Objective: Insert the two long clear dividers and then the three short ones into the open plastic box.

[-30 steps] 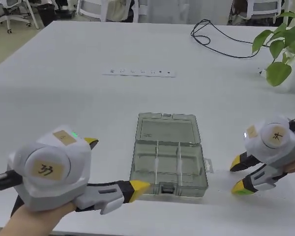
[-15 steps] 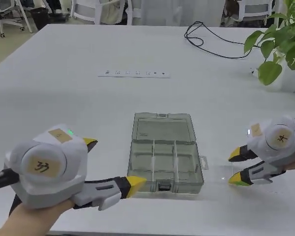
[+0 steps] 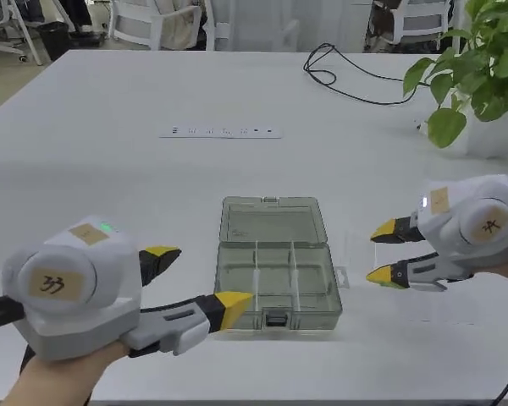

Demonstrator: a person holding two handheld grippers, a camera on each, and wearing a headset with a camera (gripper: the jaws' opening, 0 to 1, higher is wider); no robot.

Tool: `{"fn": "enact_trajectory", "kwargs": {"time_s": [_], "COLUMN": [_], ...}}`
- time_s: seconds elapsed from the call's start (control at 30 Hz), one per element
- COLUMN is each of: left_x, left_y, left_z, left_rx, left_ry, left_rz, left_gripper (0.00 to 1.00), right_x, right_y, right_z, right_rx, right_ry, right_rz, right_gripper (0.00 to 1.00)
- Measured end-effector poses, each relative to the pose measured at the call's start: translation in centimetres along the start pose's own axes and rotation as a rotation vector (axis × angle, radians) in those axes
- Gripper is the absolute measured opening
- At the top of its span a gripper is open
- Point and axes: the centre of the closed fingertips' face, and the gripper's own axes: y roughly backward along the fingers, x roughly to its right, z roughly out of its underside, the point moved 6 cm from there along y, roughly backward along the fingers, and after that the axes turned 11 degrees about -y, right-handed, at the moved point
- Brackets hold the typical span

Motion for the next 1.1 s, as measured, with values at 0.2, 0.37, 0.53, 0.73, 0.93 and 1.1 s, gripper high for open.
{"fn": "enact_trajectory", "kwargs": {"time_s": [0.2,0.37,0.53,0.73,0.93,1.1], "left_x": [0.1,0.3,0.9,1.2,1.4,1.5], "left_y": [0.0,-0.1,-0.3,-0.5,-0.6,-0.5], "left_z": [-0.3,-0.7,-1.0,-1.1,-1.5,-1.7], "left_rx": [0.029,0.067,0.096,0.108,0.142,0.171], "left_ry": [0.03,0.069,0.129,0.153,0.187,0.218], "left_rz": [0.013,0.034,0.063,0.081,0.094,0.109], "left_gripper": [0.58,0.53,0.48,0.43,0.35,0.28], "right_x": [-1.0,-2.0,-3.0,-3.8,-4.9,-5.7], "right_y": [-0.2,-0.4,-0.7,-1.0,-0.9,-0.9], "right_z": [-2.5,-4.4,-6.4,-7.9,-9.5,-10.5], "right_rx": [0.058,0.102,0.16,0.2,0.249,0.28], "right_ry": [0.041,0.079,0.106,0.133,0.152,0.163], "right_rz": [-0.013,-0.025,-0.037,-0.045,-0.055,-0.064], "right_gripper": [0.32,0.32,0.32,0.32,0.32,0.32]}}
